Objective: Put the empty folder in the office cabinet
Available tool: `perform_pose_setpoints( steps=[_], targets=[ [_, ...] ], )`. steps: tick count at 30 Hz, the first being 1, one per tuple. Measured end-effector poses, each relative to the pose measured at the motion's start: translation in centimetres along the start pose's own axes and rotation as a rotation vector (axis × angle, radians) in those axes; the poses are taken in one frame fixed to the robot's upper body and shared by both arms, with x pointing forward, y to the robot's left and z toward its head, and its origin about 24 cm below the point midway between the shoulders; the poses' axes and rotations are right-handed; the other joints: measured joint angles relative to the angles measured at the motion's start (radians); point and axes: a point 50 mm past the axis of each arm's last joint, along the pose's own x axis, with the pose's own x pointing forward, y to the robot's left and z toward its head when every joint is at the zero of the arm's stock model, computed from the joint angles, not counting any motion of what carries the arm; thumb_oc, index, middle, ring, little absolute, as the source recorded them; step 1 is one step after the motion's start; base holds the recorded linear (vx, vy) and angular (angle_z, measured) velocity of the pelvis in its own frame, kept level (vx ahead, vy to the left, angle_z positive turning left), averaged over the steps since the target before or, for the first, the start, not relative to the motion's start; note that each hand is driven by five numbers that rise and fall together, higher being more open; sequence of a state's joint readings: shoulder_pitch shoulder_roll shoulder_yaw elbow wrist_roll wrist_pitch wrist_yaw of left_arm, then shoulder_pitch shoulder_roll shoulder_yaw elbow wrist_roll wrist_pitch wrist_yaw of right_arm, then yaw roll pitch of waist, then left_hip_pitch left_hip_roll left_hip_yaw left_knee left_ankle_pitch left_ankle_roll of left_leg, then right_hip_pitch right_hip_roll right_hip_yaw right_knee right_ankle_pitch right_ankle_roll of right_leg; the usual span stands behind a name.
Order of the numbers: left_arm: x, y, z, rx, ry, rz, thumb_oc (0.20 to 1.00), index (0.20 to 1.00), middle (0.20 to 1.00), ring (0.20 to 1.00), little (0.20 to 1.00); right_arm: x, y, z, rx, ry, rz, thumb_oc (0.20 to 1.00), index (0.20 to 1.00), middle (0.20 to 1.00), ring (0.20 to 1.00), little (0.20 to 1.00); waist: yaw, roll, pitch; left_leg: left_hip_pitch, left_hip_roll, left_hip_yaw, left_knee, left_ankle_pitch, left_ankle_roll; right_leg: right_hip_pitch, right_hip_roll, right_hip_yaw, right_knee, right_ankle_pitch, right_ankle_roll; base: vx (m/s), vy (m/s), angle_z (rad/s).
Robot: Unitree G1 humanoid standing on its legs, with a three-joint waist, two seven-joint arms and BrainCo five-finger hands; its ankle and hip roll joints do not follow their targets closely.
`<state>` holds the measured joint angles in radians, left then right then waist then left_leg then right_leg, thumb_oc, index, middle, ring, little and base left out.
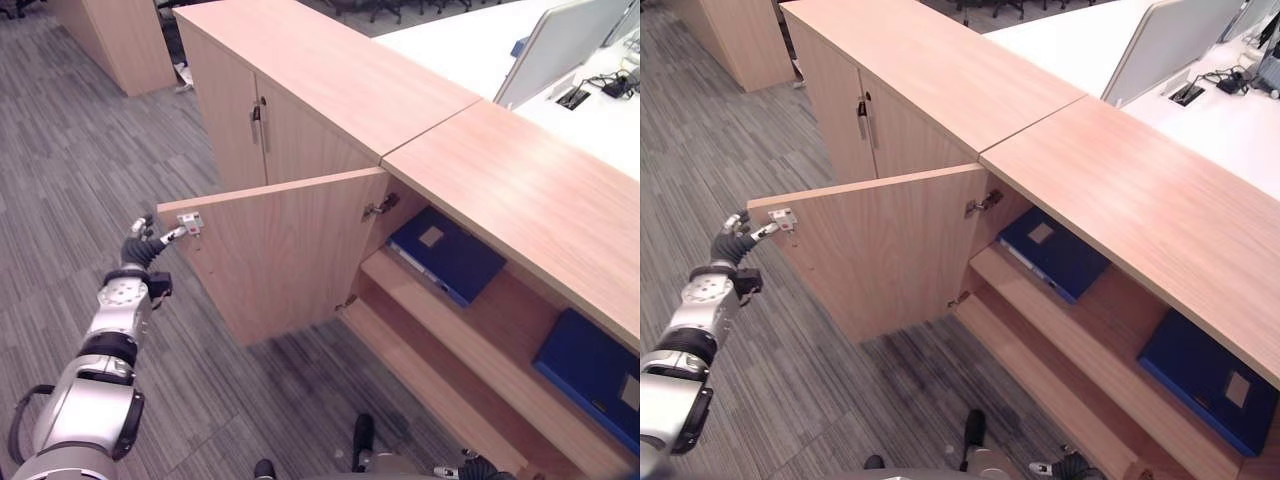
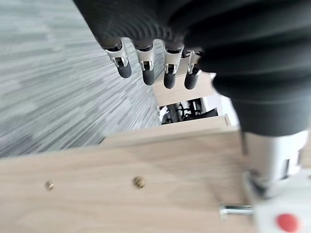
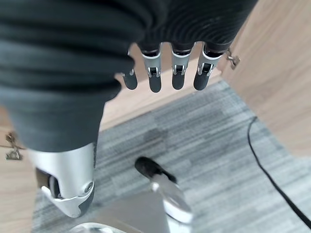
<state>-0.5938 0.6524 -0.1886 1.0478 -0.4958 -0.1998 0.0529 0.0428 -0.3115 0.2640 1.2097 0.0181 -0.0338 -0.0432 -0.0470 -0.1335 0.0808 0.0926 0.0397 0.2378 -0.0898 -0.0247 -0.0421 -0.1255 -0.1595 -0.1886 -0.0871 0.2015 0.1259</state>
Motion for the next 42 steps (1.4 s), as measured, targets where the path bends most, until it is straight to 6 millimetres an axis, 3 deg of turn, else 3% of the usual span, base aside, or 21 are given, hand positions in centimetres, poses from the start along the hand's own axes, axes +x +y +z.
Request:
perform_pose_setpoints(
  steps=[5,8,11,14,18,19,20,21,22,23,24,25,27,29,30,31,34,36,40,42],
  targets=[
    [-1.5,-3.1,-3.5,-0.032,0.079,-0.087,1.000,1.000,1.000,1.000,1.000,-0.1,0.6,-0.5,0.006,0.013,0.014,1.000,1.000,1.000,1.000,1.000,-0.001,-0.004,-0.004,0.006,0.001,-0.002,0.001,0.003,0.005,0.003,-0.013,-0.016,0.010,-0.024,0.018,0.00,0.031,0.01],
    [-2.8,-4.4,-5.2,-0.068,0.102,-0.110,1.000,1.000,1.000,1.000,1.000,-0.1,0.7,-0.5,0.014,0.011,0.011,1.000,1.000,1.000,1.000,1.000,0.001,0.001,-0.002,0.011,-0.004,0.000,0.001,0.001,0.006,0.006,-0.003,-0.008,0.008,0.000,-0.007,-0.02,0.064,-0.05],
    [-4.8,-5.2,-6.7,-0.067,0.104,-0.189,1.000,1.000,1.000,1.000,1.000,0.0,0.3,0.4,0.042,-0.021,-0.002,1.000,1.000,1.000,1.000,1.000,0.009,0.006,0.000,0.017,-0.020,0.003,0.000,-0.001,0.011,0.008,-0.018,0.001,0.007,0.014,-0.008,-0.07,0.036,-0.05],
    [-5.4,-6.1,-7.1,-0.044,0.112,-0.256,1.000,1.000,1.000,1.000,1.000,0.0,0.5,0.8,0.045,-0.032,0.003,1.000,1.000,1.000,1.000,1.000,0.025,0.009,0.009,0.021,-0.025,0.025,0.000,-0.002,0.018,0.007,-0.034,0.007,0.000,0.011,0.034,-0.11,-0.039,-0.09],
    [-6.4,-7.6,-6.9,-0.069,0.076,-0.319,1.000,1.000,1.000,1.000,1.000,0.2,-0.1,1.4,0.059,-0.041,-0.012,1.000,1.000,1.000,1.000,1.000,0.063,0.077,0.047,-0.004,0.044,0.028,0.002,0.018,0.016,-0.052,-0.052,-0.035,0.218,-0.074,0.086,-0.19,-0.013,-0.03],
    [-6.7,-7.4,-6.9,-0.060,0.073,-0.332,1.000,1.000,1.000,1.000,1.000,0.2,-0.1,1.5,0.071,-0.042,-0.020,1.000,1.000,1.000,1.000,1.000,0.080,0.078,0.053,-0.017,0.047,0.025,0.020,0.021,0.010,-0.039,-0.077,-0.086,0.256,-0.079,0.070,-0.22,0.085,-0.15],
    [-6.9,-6.9,-6.9,-0.041,0.066,-0.345,1.000,1.000,1.000,1.000,1.000,0.2,-0.2,1.8,0.073,-0.046,-0.022,1.000,1.000,1.000,1.000,1.000,0.094,0.065,0.067,-0.028,0.041,0.044,0.053,0.013,0.010,-0.040,-0.070,-0.116,0.239,-0.060,0.022,-0.22,0.054,-0.46],
    [-7.4,-6.1,-7.4,-0.022,0.083,-0.353,1.000,1.000,1.000,1.000,1.000,0.4,-1.0,3.3,0.073,-0.091,-0.039,1.000,1.000,1.000,1.000,1.000,0.098,0.052,0.080,-0.089,-0.006,0.064,0.095,-0.038,0.065,-0.057,-0.080,-0.130,0.189,-0.022,0.014,-0.20,0.012,-0.80],
    [-8.0,-6.4,-7.8,-0.027,0.098,-0.378,1.000,1.000,1.000,1.000,1.000,0.5,-2.6,4.6,0.066,-0.123,-0.077,1.000,1.000,1.000,1.000,1.000,0.111,0.106,0.079,-0.118,-0.036,0.069,0.058,-0.011,0.129,-0.048,-0.055,-0.132,0.113,-0.002,0.071,-0.18,-0.031,-1.02],
    [-8.9,-6.4,-8.3,-0.043,0.106,-0.396,1.000,1.000,1.000,1.000,1.000,0.6,-2.9,5.6,0.066,-0.124,-0.085,1.000,1.000,1.000,1.000,1.000,0.140,0.119,0.090,-0.086,-0.019,0.133,0.028,0.028,0.103,-0.059,-0.061,-0.186,0.198,-0.077,0.064,-0.10,-0.068,-1.05],
    [-9.2,-6.5,-8.1,-0.063,0.091,-0.399,1.000,1.000,1.000,1.000,1.000,0.7,-2.6,5.5,0.063,-0.111,-0.073,1.000,1.000,1.000,1.000,1.000,0.160,0.132,0.095,-0.069,0.002,0.168,0.027,0.031,0.098,-0.063,-0.078,-0.252,0.365,-0.178,0.021,-0.06,-0.058,-0.96],
    [-10.0,-6.6,-8.6,-0.069,0.105,-0.408,1.000,1.000,1.000,1.000,1.000,0.7,-2.1,5.6,0.064,-0.113,-0.057,1.000,1.000,1.000,1.000,1.000,0.172,0.136,0.093,-0.054,0.015,0.187,0.038,0.028,0.101,-0.030,-0.101,-0.281,0.472,-0.248,0.042,-0.07,-0.103,-0.59],
    [-10.7,-6.4,-9.3,-0.035,0.130,-0.458,1.000,1.000,1.000,1.000,1.000,0.7,-1.5,5.7,0.069,-0.130,-0.044,1.000,1.000,1.000,1.000,1.000,0.173,0.113,0.081,-0.039,0.013,0.196,0.038,0.030,0.093,0.090,-0.163,-0.301,0.474,-0.292,0.072,-0.08,-0.182,-0.24],
    [-11.4,-6.1,-9.7,-0.016,0.141,-0.473,1.000,1.000,1.000,1.000,1.000,0.6,-1.4,6.1,0.065,-0.151,-0.041,1.000,1.000,1.000,1.000,1.000,0.178,0.090,0.064,-0.036,0.019,0.230,0.041,0.045,0.071,0.159,-0.191,-0.300,0.361,-0.303,0.091,-0.06,-0.218,-0.57],
    [-11.9,-5.7,-10.2,0.003,0.160,-0.482,1.000,1.000,1.000,1.000,1.000,0.6,-1.2,6.2,0.061,-0.156,-0.035,1.000,1.000,1.000,1.000,1.000,0.178,0.085,0.054,-0.036,0.019,0.251,0.045,0.049,0.064,0.192,-0.191,-0.298,0.253,-0.282,0.106,-0.05,-0.184,-0.75],
    [-12.2,-5.3,-10.6,0.025,0.181,-0.491,1.000,1.000,1.000,1.000,1.000,0.6,-1.0,5.9,0.052,-0.152,-0.030,1.000,1.000,1.000,1.000,1.000,0.173,0.076,0.046,-0.036,0.016,0.256,0.045,0.059,0.049,0.222,-0.187,-0.285,0.155,-0.220,0.097,-0.04,-0.207,-0.51],
    [-14.4,-7.2,-12.6,0.019,0.258,-0.578,1.000,1.000,1.000,1.000,1.000,0.4,-1.3,3.0,0.009,-0.079,-0.036,1.000,1.000,1.000,1.000,1.000,0.164,0.163,0.003,-0.033,0.098,0.249,0.041,0.100,-0.010,0.279,-0.063,-0.257,-0.008,-0.172,0.049,-0.04,-0.199,-0.33],
    [-15.0,-8.7,-12.6,0.021,0.256,-0.645,1.000,1.000,1.000,1.000,1.000,0.2,-1.3,1.4,-0.002,-0.040,-0.035,1.000,1.000,1.000,1.000,1.000,0.151,0.196,-0.018,-0.030,0.132,0.245,0.040,0.110,-0.025,0.276,-0.033,-0.242,-0.008,-0.179,0.035,-0.03,-0.125,-0.24],
    [-15.5,-12.2,-11.5,-0.040,0.206,-0.760,1.000,1.000,1.000,1.000,1.000,0.0,-2.5,0.8,-0.017,-0.029,-0.063,1.000,1.000,1.000,1.000,1.000,0.088,0.240,-0.024,-0.021,0.171,0.250,0.038,0.127,-0.053,0.260,0.002,-0.203,-0.009,-0.185,0.027,-0.06,-0.118,-0.23],
    [-15.5,-13.9,-10.7,-0.061,0.174,-0.804,1.000,1.000,1.000,1.000,1.000,0.0,-3.2,1.1,-0.025,-0.035,-0.080,1.000,1.000,1.000,1.000,1.000,0.069,0.246,-0.018,-0.019,0.175,0.271,0.036,0.125,-0.068,0.248,0.006,-0.176,-0.009,-0.179,0.020,-0.04,-0.063,-0.36]
  ],
)
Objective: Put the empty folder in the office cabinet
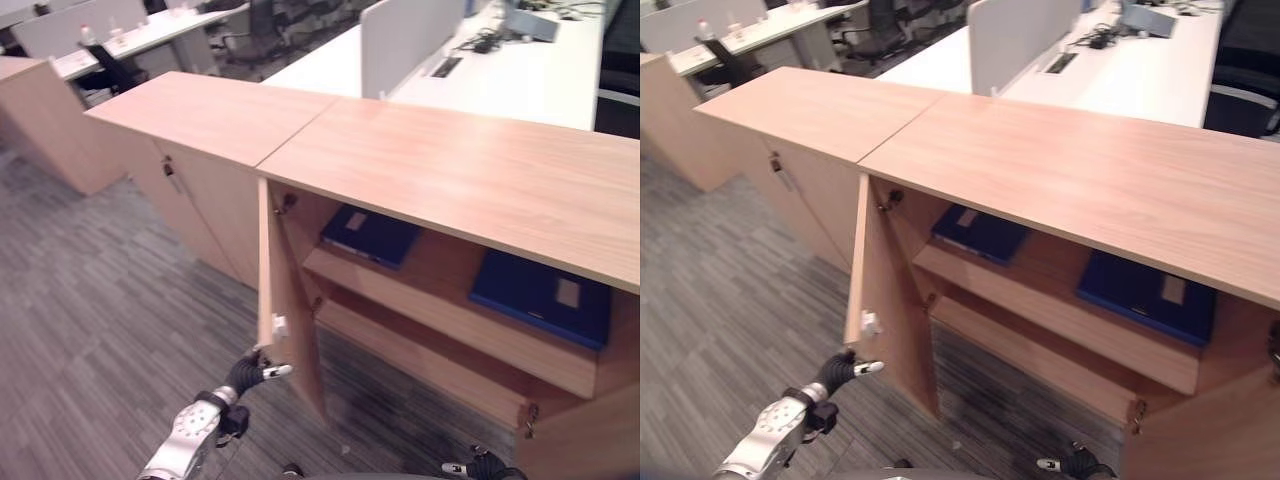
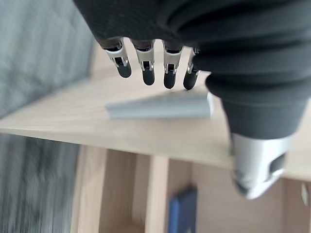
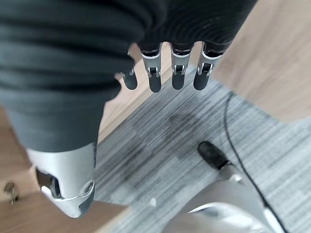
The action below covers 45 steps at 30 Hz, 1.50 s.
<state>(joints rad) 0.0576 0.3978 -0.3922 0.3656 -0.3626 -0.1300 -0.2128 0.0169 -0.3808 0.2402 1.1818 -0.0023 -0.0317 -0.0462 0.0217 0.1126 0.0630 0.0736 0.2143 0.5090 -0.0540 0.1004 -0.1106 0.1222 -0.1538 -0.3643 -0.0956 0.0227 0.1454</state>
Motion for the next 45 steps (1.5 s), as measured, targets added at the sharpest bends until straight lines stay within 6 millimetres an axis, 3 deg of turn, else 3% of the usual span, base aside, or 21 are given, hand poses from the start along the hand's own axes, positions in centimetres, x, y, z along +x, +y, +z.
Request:
perform_pose_setpoints(
  steps=[3,4,6,8,9,10,11,12,13,14,16,17,18,21,27,29,31,37,41,45],
  targets=[
    [1.3,-0.7,2.0,0.008,-0.073,-0.039,1.000,1.000,1.000,1.000,1.000,0.0,-0.5,0.2,-0.009,-0.007,-0.013,1.000,1.000,1.000,1.000,1.000,-0.040,0.027,0.015,0.010,0.002,0.025,0.001,0.004,-0.004,-0.020,0.006,0.040,0.000,0.014,-0.001,-0.10,-0.097,-0.38],
    [1.5,-0.9,2.3,0.002,-0.086,-0.044,1.000,1.000,1.000,1.000,1.000,0.1,-0.7,0.5,-0.010,-0.015,-0.017,1.000,1.000,1.000,1.000,1.000,-0.035,0.028,0.027,0.014,0.002,0.019,0.000,0.003,-0.004,-0.029,0.004,0.058,0.000,0.019,-0.007,-0.07,-0.046,-0.56],
    [1.9,-1.3,2.6,-0.005,-0.100,-0.051,1.000,1.000,1.000,1.000,1.000,0.2,-1.0,1.4,-0.017,-0.037,-0.023,1.000,1.000,1.000,1.000,1.000,-0.045,0.051,0.036,0.018,0.004,-0.013,0.005,0.005,-0.005,-0.050,0.005,0.099,0.000,0.029,-0.012,-0.05,-0.056,-0.63],
    [2.3,-1.6,3.0,-0.012,-0.115,-0.047,1.000,1.000,1.000,1.000,1.000,0.3,-1.2,2.1,-0.029,-0.054,-0.026,1.000,1.000,1.000,1.000,1.000,-0.047,0.051,0.050,0.019,0.003,-0.070,0.031,0.007,-0.005,-0.073,0.003,0.139,0.001,0.034,-0.021,-0.01,-0.118,-0.67],
    [2.4,-1.3,3.2,-0.016,-0.119,-0.027,1.000,1.000,1.000,1.000,1.000,0.4,-1.2,2.6,-0.035,-0.065,-0.024,1.000,1.000,1.000,1.000,1.000,-0.042,0.044,0.060,0.016,0.004,-0.134,0.067,0.007,-0.005,-0.077,-0.003,0.164,0.005,0.033,-0.025,0.01,-0.084,-0.82],
    [2.3,-1.0,3.1,-0.013,-0.115,-0.004,1.000,1.000,1.000,1.000,1.000,0.5,-1.1,3.5,-0.047,-0.087,-0.021,1.000,1.000,1.000,1.000,1.000,-0.020,0.019,0.079,-0.003,-0.004,-0.251,0.139,0.007,-0.005,-0.082,-0.011,0.213,0.006,0.043,-0.045,0.01,-0.079,-1.11],
    [2.2,-0.7,3.1,-0.003,-0.115,0.008,1.000,1.000,1.000,1.000,1.000,0.6,-1.0,4.4,-0.060,-0.110,-0.018,1.000,1.000,1.000,1.000,1.000,-0.004,-0.012,0.090,-0.062,-0.024,-0.409,0.234,-0.006,-0.008,-0.089,-0.030,0.268,0.003,0.056,-0.068,0.07,-0.085,-1.12],
    [2.2,-0.5,3.1,-0.004,-0.112,0.019,1.000,1.000,1.000,1.000,1.000,0.6,-1.0,4.8,-0.057,-0.120,-0.020,1.000,1.000,1.000,1.000,1.000,-0.001,-0.022,0.087,-0.058,-0.042,-0.483,0.158,-0.046,-0.054,-0.096,-0.044,0.275,0.002,0.056,-0.067,0.14,-0.076,-0.77],
    [2.4,-0.4,3.6,-0.002,-0.128,0.024,1.000,1.000,1.000,1.000,1.000,0.6,-1.4,4.6,-0.058,-0.113,-0.033,1.000,1.000,1.000,1.000,1.000,-0.017,-0.023,0.085,-0.047,-0.095,-0.603,0.013,-0.061,-0.049,-0.109,-0.035,0.302,0.003,0.060,-0.050,0.13,-0.039,-0.54],
    [2.4,-0.4,3.7,0.001,-0.134,0.025,1.000,1.000,1.000,1.000,1.000,0.6,-1.7,4.5,-0.051,-0.112,-0.042,1.000,1.000,1.000,1.000,1.000,-0.012,-0.021,0.085,-0.040,-0.117,-0.621,-0.040,-0.062,-0.039,-0.119,-0.033,0.320,0.001,0.060,-0.045,0.13,0.019,-0.52],
    [2.2,-0.1,3.7,0.005,-0.137,0.031,1.000,1.000,1.000,1.000,1.000,0.6,-1.5,4.6,-0.036,-0.110,-0.042,1.000,1.000,1.000,1.000,1.000,-0.010,0.008,0.083,-0.022,-0.110,-0.558,-0.041,-0.056,0.001,-0.114,0.018,0.335,0.001,0.069,-0.028,0.14,0.026,-0.77],
    [2.1,0.1,3.6,0.008,-0.130,0.043,1.000,1.000,1.000,1.000,1.000,0.6,-0.7,4.4,-0.039,-0.111,-0.016,1.000,1.000,1.000,1.000,1.000,-0.012,-0.022,0.081,-0.014,-0.115,-0.528,-0.042,-0.069,0.021,-0.105,0.010,0.324,0.001,0.066,-0.024,0.18,0.070,-0.69],
    [1.9,0.6,3.6,0.013,-0.129,0.063,1.000,1.000,1.000,1.000,1.000,0.5,0.6,4.1,-0.019,-0.104,0.016,1.000,1.000,1.000,1.000,1.000,-0.014,-0.061,0.079,0.005,-0.123,-0.505,-0.046,-0.071,0.019,-0.100,-0.007,0.303,0.001,0.071,-0.017,0.13,0.061,-0.47],
    [1.4,2.5,3.0,0.040,-0.090,0.137,1.000,1.000,1.000,1.000,1.000,0.2,3.0,2.7,-0.001,-0.073,0.078,1.000,1.000,1.000,1.000,1.000,-0.031,-0.111,0.055,0.044,-0.124,-0.465,-0.037,-0.079,0.026,-0.082,-0.009,0.303,0.001,0.081,-0.012,0.09,0.074,-0.32],
    [2.0,5.8,2.5,0.105,-0.009,0.282,1.000,1.000,1.000,1.000,1.000,0.1,3.1,2.8,-0.026,-0.090,0.090,1.000,1.000,1.000,1.000,1.000,-0.053,-0.077,0.042,0.076,-0.124,-0.423,-0.037,-0.090,0.030,-0.074,0.000,0.342,0.008,0.082,-0.010,0.05,0.091,-0.21],
    [1.8,8.0,2.7,0.143,0.031,0.355,1.000,1.000,1.000,1.000,1.000,0.1,3.1,3.4,-0.044,-0.111,0.097,1.000,1.000,1.000,1.000,1.000,-0.068,-0.079,0.026,0.078,-0.120,-0.400,-0.046,-0.096,0.026,-0.085,0.004,0.359,0.008,0.085,-0.009,0.02,0.101,-0.29],
    [1.2,10.3,3.3,0.174,0.052,0.433,1.000,1.000,1.000,1.000,1.000,0.1,3.2,3.2,-0.045,-0.106,0.105,1.000,1.000,1.000,1.000,1.000,-0.078,-0.095,0.009,0.076,-0.121,-0.368,-0.046,-0.101,0.028,-0.103,0.004,0.385,0.006,0.087,-0.003,0.00,0.124,-0.37],
    [-0.3,14.0,4.4,0.248,0.098,0.540,1.000,1.000,1.000,1.000,1.000,-0.5,4.6,0.3,-0.037,-0.037,0.141,1.000,1.000,1.000,1.000,1.000,-0.098,-0.161,-0.031,0.078,-0.128,-0.308,-0.046,-0.103,0.025,-0.140,-0.002,0.416,0.007,0.102,0.003,-0.02,0.098,-0.32],
    [-0.5,15.2,5.3,0.283,0.113,0.574,1.000,1.000,1.000,1.000,1.000,-0.5,4.6,0.1,-0.034,-0.031,0.142,1.000,1.000,1.000,1.000,1.000,-0.117,-0.175,-0.034,0.079,-0.141,-0.281,-0.046,-0.106,0.028,-0.155,-0.021,0.406,0.008,0.123,0.017,-0.05,0.077,-0.21],
    [0.2,14.9,6.5,0.318,0.079,0.564,1.000,1.000,1.000,1.000,1.000,-0.5,4.3,0.1,-0.001,-0.033,0.129,1.000,1.000,1.000,1.000,1.000,-0.131,-0.182,-0.015,0.081,-0.155,-0.271,-0.046,-0.107,0.030,-0.160,-0.030,0.414,0.008,0.130,0.026,-0.06,0.044,-0.08]
  ],
)
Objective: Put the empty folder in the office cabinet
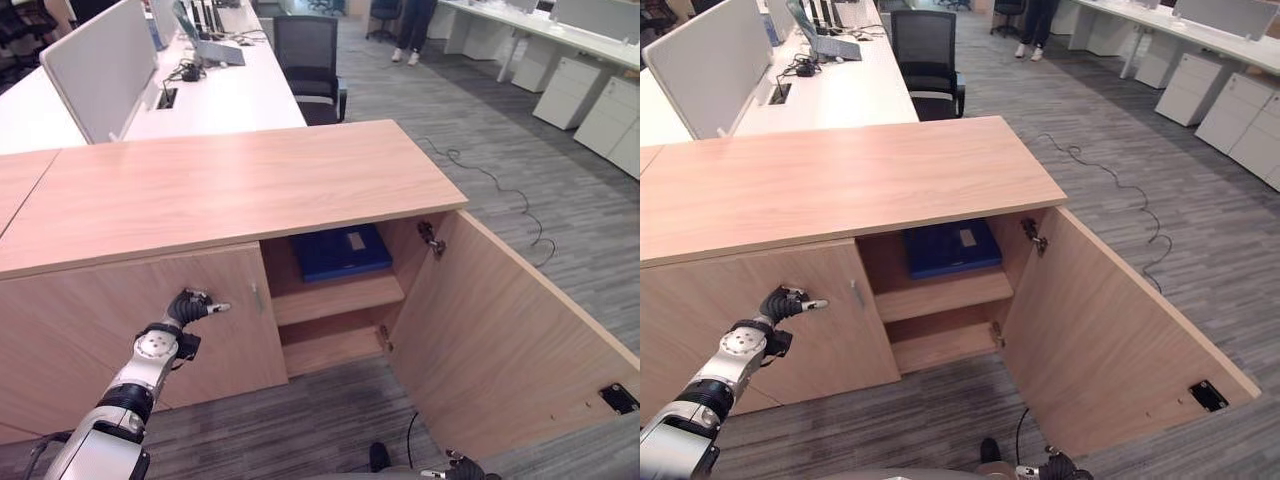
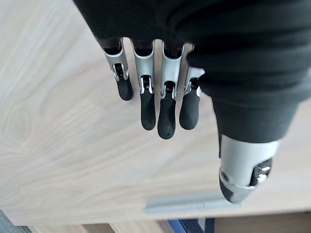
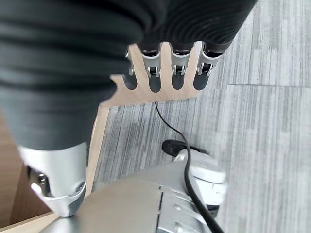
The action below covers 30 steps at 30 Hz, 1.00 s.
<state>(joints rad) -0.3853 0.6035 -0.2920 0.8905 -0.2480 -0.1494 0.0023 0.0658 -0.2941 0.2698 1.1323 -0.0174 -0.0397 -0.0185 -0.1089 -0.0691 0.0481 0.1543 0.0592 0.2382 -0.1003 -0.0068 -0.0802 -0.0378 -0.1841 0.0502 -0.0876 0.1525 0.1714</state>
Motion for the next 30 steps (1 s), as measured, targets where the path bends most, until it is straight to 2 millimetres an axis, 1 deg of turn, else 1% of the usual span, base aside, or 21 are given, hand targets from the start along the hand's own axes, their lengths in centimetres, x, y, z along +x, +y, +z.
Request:
perform_pose_setpoints(
  steps=[3,5,6,7,8,9,10,11,13,16,20,21,22,23,24,25,26,27,28,29,30],
  targets=[
    [0.1,-0.8,0.8,-0.012,-0.041,-0.011,1.000,1.000,1.000,1.000,1.000,0.0,-0.1,-0.3,0.022,0.011,-0.007,1.000,1.000,1.000,1.000,1.000,0.004,-0.002,0.022,-0.006,0.000,0.010,0.001,0.001,-0.001,-0.030,0.005,0.000,0.032,0.015,-0.005,-0.12,0.038,-0.14],
    [-0.7,-3.0,0.7,-0.048,-0.077,-0.063,1.000,1.000,1.000,1.000,1.000,0.0,-0.4,0.0,0.100,0.006,-0.025,1.000,1.000,1.000,1.000,1.000,0.008,0.000,0.054,-0.007,-0.006,0.035,0.001,-0.008,0.012,-0.068,0.013,-0.009,0.075,0.039,0.007,-0.16,0.100,-0.46],
    [-1.1,-4.1,0.5,-0.078,-0.087,-0.083,1.000,1.000,1.000,1.000,1.000,0.1,-0.6,0.4,0.115,-0.004,-0.035,1.000,1.000,1.000,1.000,1.000,0.014,0.006,0.066,-0.008,-0.009,0.046,0.008,-0.014,0.022,-0.093,0.020,-0.028,0.085,0.075,0.013,-0.08,0.064,-0.76],
    [-1.6,-4.9,0.2,-0.104,-0.097,-0.102,1.000,1.000,1.000,1.000,1.000,0.3,-1.0,1.3,0.117,-0.023,-0.041,1.000,1.000,1.000,1.000,1.000,0.017,0.013,0.084,-0.007,-0.004,0.066,0.001,-0.019,0.033,-0.114,0.026,-0.067,0.068,0.131,0.049,-0.07,0.051,-0.85],
    [-1.8,-5.0,0.0,-0.150,-0.094,-0.075,1.000,1.000,1.000,1.000,1.000,0.5,-1.1,2.1,0.114,-0.043,-0.045,1.000,1.000,1.000,1.000,1.000,0.020,0.029,0.105,-0.010,0.007,0.090,0.000,-0.011,0.046,-0.118,0.020,-0.121,0.066,0.124,0.085,-0.11,0.046,-0.79],
    [-2.4,-5.7,-0.5,-0.191,-0.089,-0.082,1.000,1.000,1.000,1.000,1.000,0.5,-1.2,1.8,0.132,-0.022,-0.053,1.000,1.000,1.000,1.000,1.000,0.027,0.046,0.110,-0.004,0.022,0.124,0.006,-0.002,0.046,-0.127,-0.001,-0.310,0.212,-0.019,-0.014,-0.07,0.013,-0.39],
    [-2.4,-5.7,-0.5,-0.191,-0.089,-0.082,1.000,1.000,1.000,1.000,1.000,0.5,-1.2,1.8,0.132,-0.022,-0.053,1.000,1.000,1.000,1.000,1.000,0.027,0.046,0.110,-0.004,0.022,0.124,0.006,-0.002,0.046,-0.127,-0.001,-0.310,0.212,-0.019,-0.014,-0.05,-0.027,-0.68],
    [-3.5,-6.3,-2.0,-0.191,-0.054,-0.124,1.000,1.000,1.000,1.000,1.000,0.4,-1.9,1.6,0.147,-0.021,-0.078,1.000,1.000,1.000,1.000,1.000,0.058,0.068,0.102,0.009,0.043,0.165,0.010,-0.004,0.047,-0.129,-0.005,-0.395,0.382,-0.167,-0.031,-0.04,-0.049,-0.58],
    [-4.1,-6.8,-2.7,-0.183,-0.030,-0.168,1.000,1.000,1.000,1.000,1.000,0.4,-2.0,2.0,0.147,-0.039,-0.082,1.000,1.000,1.000,1.000,1.000,0.062,0.064,0.105,0.006,0.040,0.176,0.011,0.005,0.034,-0.114,-0.004,-0.397,0.388,-0.227,-0.037,-0.04,-0.107,-0.44],
    [-6.1,-9.1,-4.5,-0.239,0.017,-0.245,1.000,1.000,1.000,1.000,1.000,0.5,-2.4,2.6,0.144,-0.054,-0.092,1.000,1.000,1.000,1.000,1.000,0.070,0.097,0.105,0.049,0.068,0.234,0.011,0.004,0.034,-0.080,-0.023,-0.517,0.376,-0.250,-0.104,0.02,-0.157,-0.46],
    [-6.8,-11.9,-4.9,-0.279,0.045,-0.335,1.000,1.000,1.000,1.000,1.000,0.4,-2.7,2.4,0.141,-0.048,-0.103,1.000,1.000,1.000,1.000,1.000,0.090,0.125,0.092,0.033,0.110,0.217,0.081,0.000,0.044,-0.069,0.057,-0.440,0.315,-0.225,-0.164,0.02,-0.154,-0.58],
    [-6.8,-12.4,-4.7,-0.302,0.043,-0.356,1.000,1.000,1.000,1.000,1.000,0.3,-3.4,1.8,0.141,-0.034,-0.122,1.000,1.000,1.000,1.000,1.000,0.066,0.137,0.082,0.027,0.135,0.190,0.150,0.006,0.035,-0.041,0.083,-0.425,0.274,-0.226,-0.169,-0.02,-0.172,-0.71],
    [-6.8,-12.7,-4.6,-0.302,0.041,-0.373,1.000,1.000,1.000,1.000,1.000,0.1,-3.7,0.8,0.154,-0.009,-0.131,1.000,1.000,1.000,1.000,1.000,0.056,0.125,0.083,0.005,0.150,0.193,0.222,0.009,0.012,0.016,0.095,-0.408,0.190,-0.194,-0.179,-0.05,-0.159,-0.49],
    [-6.8,-12.9,-4.4,-0.315,0.032,-0.385,1.000,1.000,1.000,1.000,1.000,-0.2,-4.5,-0.4,0.154,0.017,-0.151,1.000,1.000,1.000,1.000,1.000,0.045,0.139,0.062,-0.040,0.153,0.161,0.302,0.048,-0.046,0.018,0.111,-0.383,0.152,-0.191,-0.189,-0.08,-0.153,-0.35],
    [-6.4,-13.0,-4.1,-0.327,0.032,-0.373,1.000,1.000,1.000,1.000,1.000,-0.4,-5.4,-0.7,0.171,0.028,-0.180,1.000,1.000,1.000,1.000,1.000,0.037,0.133,0.060,-0.176,0.178,0.109,0.543,0.094,-0.111,0.012,0.104,-0.350,0.129,-0.172,-0.213,-0.06,0.023,-0.63],
    [-6.8,-13.4,-4.6,-0.315,0.052,-0.392,1.000,1.000,1.000,1.000,1.000,-0.3,-5.8,-0.8,0.185,0.050,-0.194,1.000,1.000,1.000,1.000,1.000,0.055,0.136,0.059,-0.262,0.225,0.106,0.700,0.135,-0.125,0.040,0.112,-0.305,0.075,-0.131,-0.225,-0.02,0.076,-1.22],
    [-7.6,-14.2,-5.8,-0.345,0.102,-0.393,1.000,1.000,1.000,1.000,1.000,-0.3,-6.7,-0.3,0.141,0.046,-0.206,1.000,1.000,1.000,1.000,1.000,0.053,0.145,0.059,-0.278,0.168,-0.053,0.605,0.113,-0.146,0.047,0.119,-0.237,0.052,-0.106,-0.216,0.07,0.075,-1.85],
    [-8.0,-14.6,-6.4,-0.355,0.130,-0.392,1.000,1.000,1.000,1.000,1.000,-0.1,-7.5,1.0,0.138,0.017,-0.220,1.000,1.000,1.000,1.000,1.000,0.057,0.150,0.060,-0.242,0.121,-0.194,0.390,0.109,-0.143,0.048,0.133,-0.192,0.025,-0.095,-0.204,0.11,0.019,-1.69],
    [-8.0,-14.8,-6.5,-0.357,0.139,-0.392,1.000,1.000,1.000,1.000,1.000,-0.1,-8.0,1.6,0.151,0.000,-0.238,1.000,1.000,1.000,1.000,1.000,0.040,0.158,0.065,-0.206,0.118,-0.254,0.168,0.114,-0.140,0.062,0.148,-0.172,-0.002,-0.094,-0.201,0.17,0.006,-1.21],
    [-7.5,-15.0,-6.6,-0.349,0.157,-0.392,1.000,1.000,1.000,1.000,1.000,-0.3,-8.6,1.3,0.178,0.008,-0.263,1.000,1.000,1.000,1.000,1.000,0.034,0.158,0.070,-0.171,0.099,-0.257,0.000,0.118,-0.134,0.085,0.152,-0.170,-0.007,-0.100,-0.210,0.15,0.017,-0.59],
    [-7.4,-14.8,-6.7,-0.342,0.161,-0.391,1.000,1.000,1.000,1.000,1.000,-0.8,-9.6,0.1,0.229,0.028,-0.296,1.000,1.000,1.000,1.000,1.000,0.031,0.161,0.068,-0.140,0.077,-0.193,0.010,0.142,-0.108,0.124,0.154,-0.173,-0.007,-0.119,-0.208,0.13,0.034,-0.20]
  ],
)
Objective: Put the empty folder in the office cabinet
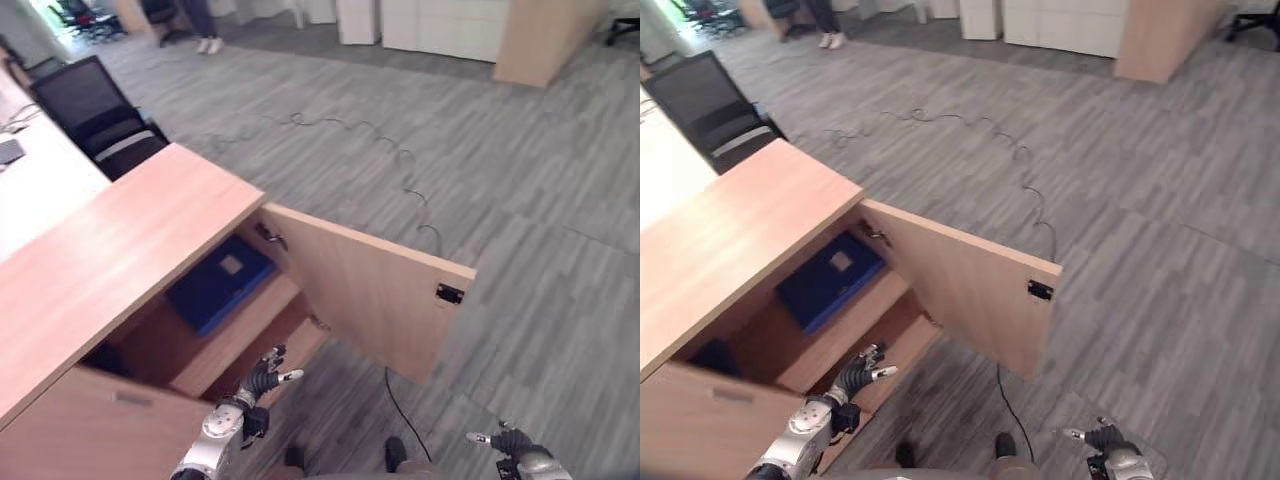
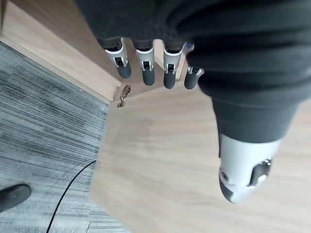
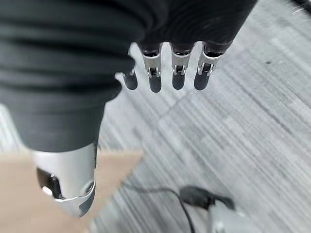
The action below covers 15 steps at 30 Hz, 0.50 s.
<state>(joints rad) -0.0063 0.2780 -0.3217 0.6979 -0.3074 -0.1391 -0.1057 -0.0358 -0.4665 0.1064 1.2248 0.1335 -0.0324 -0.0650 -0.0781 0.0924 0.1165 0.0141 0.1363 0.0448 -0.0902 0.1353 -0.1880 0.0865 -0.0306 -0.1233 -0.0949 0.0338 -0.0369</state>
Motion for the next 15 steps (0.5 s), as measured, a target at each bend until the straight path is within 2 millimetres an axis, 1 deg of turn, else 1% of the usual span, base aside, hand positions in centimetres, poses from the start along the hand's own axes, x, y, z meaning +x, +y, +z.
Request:
perform_pose_setpoints(
  steps=[1,2,3,4,5,7,8,9,11,12,13,14,15],
  targets=[
    [-0.4,0.4,-0.7,-0.005,0.020,0.015,1.000,1.000,1.000,1.000,1.000,-0.1,-2.1,-0.7,0.017,0.017,-0.055,1.000,1.000,1.000,1.000,1.000,-0.007,0.012,-0.009,0.054,-0.013,0.063,-0.002,0.007,0.009,0.039,0.001,-0.008,0.000,-0.026,0.019,0.08,0.048,0.16],
    [-0.8,0.4,-1.3,-0.010,0.037,0.017,1.000,1.000,1.000,1.000,1.000,-0.2,-3.9,-0.5,0.020,0.009,-0.102,1.000,1.000,1.000,1.000,1.000,-0.019,0.037,-0.025,0.072,-0.009,0.077,-0.006,0.009,0.044,0.040,0.010,-0.014,0.001,-0.033,0.038,0.04,0.042,0.27],
    [-0.9,0.5,-1.4,-0.007,0.042,0.018,1.000,1.000,1.000,1.000,1.000,-0.2,-5.1,0.1,0.039,-0.004,-0.130,1.000,1.000,1.000,1.000,1.000,-0.021,0.037,-0.025,0.070,-0.015,0.084,0.000,-0.021,0.088,0.037,0.007,-0.013,0.008,-0.023,0.054,0.02,0.031,0.02],
    [-1.2,1.3,-1.6,0.012,0.057,0.035,1.000,1.000,1.000,1.000,1.000,-0.1,-6.1,1.6,0.083,-0.043,-0.157,1.000,1.000,1.000,1.000,1.000,-0.011,0.027,-0.021,0.074,-0.032,0.095,0.000,-0.032,0.104,0.038,-0.013,-0.001,0.008,-0.023,0.069,0.04,0.032,-0.15],
    [-1.4,2.0,-1.6,0.027,0.063,0.048,1.000,1.000,1.000,1.000,1.000,0.0,-6.6,2.9,0.110,-0.075,-0.173,1.000,1.000,1.000,1.000,1.000,-0.011,0.008,-0.012,0.076,-0.044,0.094,0.000,-0.032,0.104,0.038,-0.027,0.000,0.007,-0.021,0.077,0.05,0.039,-0.18],
    [-1.6,3.1,-1.2,0.061,0.062,0.063,1.000,1.000,1.000,1.000,1.000,0.0,-7.9,4.8,0.134,-0.116,-0.199,1.000,1.000,1.000,1.000,1.000,0.002,-0.026,-0.001,0.078,-0.061,0.088,0.000,-0.038,0.113,0.041,-0.044,-0.001,0.007,-0.021,0.092,0.04,0.056,0.05],
    [-1.7,3.8,-1.1,0.084,0.065,0.073,1.000,1.000,1.000,1.000,1.000,-0.5,-10.2,6.6,0.144,-0.168,-0.262,1.000,1.000,1.000,1.000,1.000,0.007,-0.037,-0.005,0.082,-0.067,0.085,0.000,-0.050,0.132,0.046,-0.051,-0.004,0.004,-0.021,0.105,0.01,0.055,0.12],
    [-1.9,4.0,-1.2,0.089,0.071,0.077,1.000,1.000,1.000,1.000,1.000,-0.6,-10.8,7.8,0.153,-0.203,-0.280,1.000,1.000,1.000,1.000,1.000,0.012,-0.043,-0.007,0.084,-0.068,0.086,0.000,-0.058,0.138,0.045,-0.052,-0.007,0.001,-0.022,0.110,0.01,0.057,0.12],
    [-1.9,3.8,-1.6,0.088,0.084,0.071,1.000,1.000,1.000,1.000,1.000,-1.1,-12.3,9.7,0.139,-0.246,-0.311,1.000,1.000,1.000,1.000,1.000,0.024,-0.028,-0.009,0.087,-0.061,0.086,-0.001,-0.084,0.135,0.047,-0.045,-0.009,0.001,-0.024,0.117,0.00,0.031,0.01],
    [-2.0,3.7,-1.7,0.086,0.086,0.067,1.000,1.000,1.000,1.000,1.000,-1.2,-12.5,10.1,0.126,-0.256,-0.317,1.000,1.000,1.000,1.000,1.000,0.034,-0.028,-0.010,0.089,-0.062,0.090,-0.001,-0.084,0.135,0.047,-0.047,-0.004,0.001,-0.023,0.120,-0.01,0.037,-0.02],
    [-2.0,3.7,-1.8,0.085,0.092,0.065,1.000,1.000,1.000,1.000,1.000,-1.2,-12.4,10.6,0.125,-0.273,-0.313,1.000,1.000,1.000,1.000,1.000,0.040,-0.031,-0.011,0.091,-0.063,0.090,-0.002,-0.085,0.134,0.049,-0.048,-0.003,0.001,-0.023,0.120,0.00,0.060,-0.10],
    [-2.2,3.7,-2.4,0.091,0.115,0.062,1.000,1.000,1.000,1.000,1.000,-1.2,-12.0,11.1,0.090,-0.276,-0.300,1.000,1.000,1.000,1.000,1.000,0.047,-0.025,-0.014,0.093,-0.064,0.091,-0.010,-0.093,0.129,0.047,-0.050,-0.001,0.001,-0.021,0.123,0.00,0.042,-0.08],
    [-2.3,3.6,-2.7,0.088,0.127,0.061,1.000,1.000,1.000,1.000,1.000,-1.1,-11.9,11.3,0.085,-0.280,-0.297,1.000,1.000,1.000,1.000,1.000,0.053,-0.026,-0.015,0.092,-0.065,0.092,-0.010,-0.095,0.131,0.047,-0.051,-0.002,0.001,-0.021,0.122,0.00,0.044,-0.09]
  ],
)
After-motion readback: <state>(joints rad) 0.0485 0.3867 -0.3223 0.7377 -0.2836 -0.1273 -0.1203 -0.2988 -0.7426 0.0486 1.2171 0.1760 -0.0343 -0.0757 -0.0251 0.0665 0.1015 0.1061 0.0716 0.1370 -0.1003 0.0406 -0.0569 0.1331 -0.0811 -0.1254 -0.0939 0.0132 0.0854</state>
